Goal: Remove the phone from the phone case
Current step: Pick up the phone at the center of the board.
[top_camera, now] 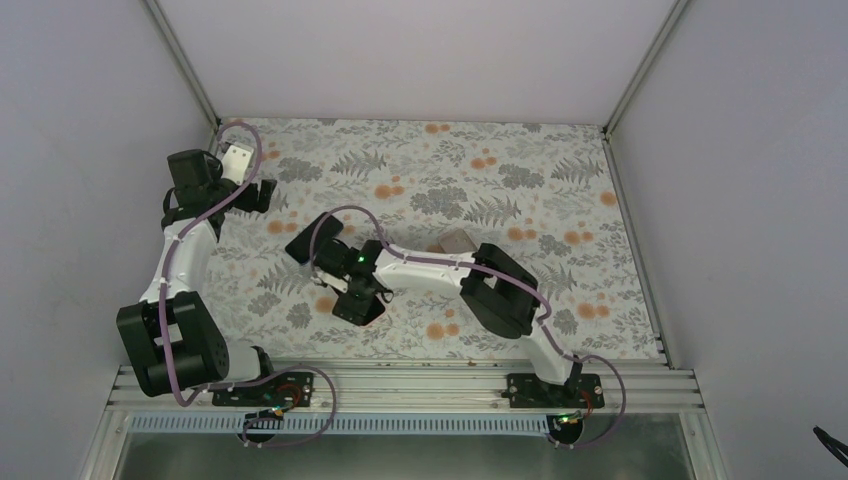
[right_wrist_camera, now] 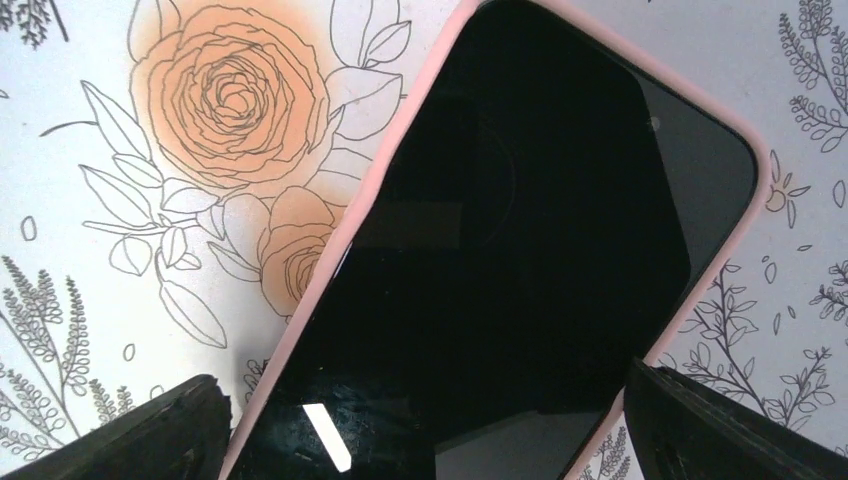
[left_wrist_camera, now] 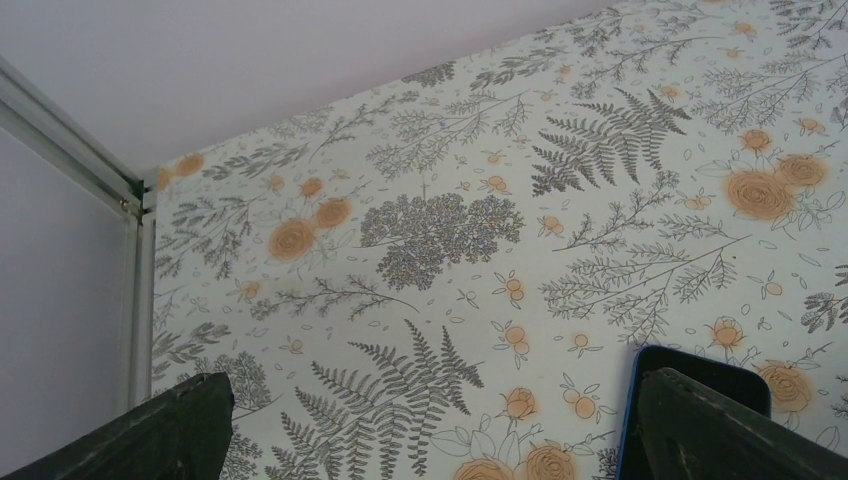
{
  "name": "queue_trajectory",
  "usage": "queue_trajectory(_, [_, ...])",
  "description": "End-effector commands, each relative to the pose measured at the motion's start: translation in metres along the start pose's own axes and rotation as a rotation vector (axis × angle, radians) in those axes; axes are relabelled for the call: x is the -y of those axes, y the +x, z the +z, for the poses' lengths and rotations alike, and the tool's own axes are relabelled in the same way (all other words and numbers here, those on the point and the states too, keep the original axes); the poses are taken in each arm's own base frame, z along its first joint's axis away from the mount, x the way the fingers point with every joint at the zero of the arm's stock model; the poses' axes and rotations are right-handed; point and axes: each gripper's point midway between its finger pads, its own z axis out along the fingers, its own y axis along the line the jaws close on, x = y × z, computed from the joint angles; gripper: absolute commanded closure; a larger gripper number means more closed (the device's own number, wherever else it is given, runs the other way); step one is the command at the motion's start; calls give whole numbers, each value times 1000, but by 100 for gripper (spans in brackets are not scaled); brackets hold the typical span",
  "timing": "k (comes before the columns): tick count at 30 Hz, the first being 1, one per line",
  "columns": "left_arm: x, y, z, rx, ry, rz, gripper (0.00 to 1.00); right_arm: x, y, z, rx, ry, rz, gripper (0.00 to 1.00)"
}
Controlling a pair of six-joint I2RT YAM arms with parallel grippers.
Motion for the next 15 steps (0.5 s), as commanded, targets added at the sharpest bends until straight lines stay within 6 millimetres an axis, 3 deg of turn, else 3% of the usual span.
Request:
queue_trajectory(1, [0,-3,-6,9,0,-4,0,-4,1,13,-18,22,14,0])
queue_trajectory(4, [-1,1,-5,2,-3,-4,0,-9,7,18,-39,-8,14,0])
queue_trajectory(8, [-2,5,-4,0,-1,-11,0,-3,15,29,-70,31,9,0])
queue_trajectory(11, [-3,6,-4,3,-2,-13,0,12,22,35,-83,114,-3,0])
queue_trajectory(15, [-7,6,-5,11,-5,-16,0,47,32,34,-106,324,-48,0])
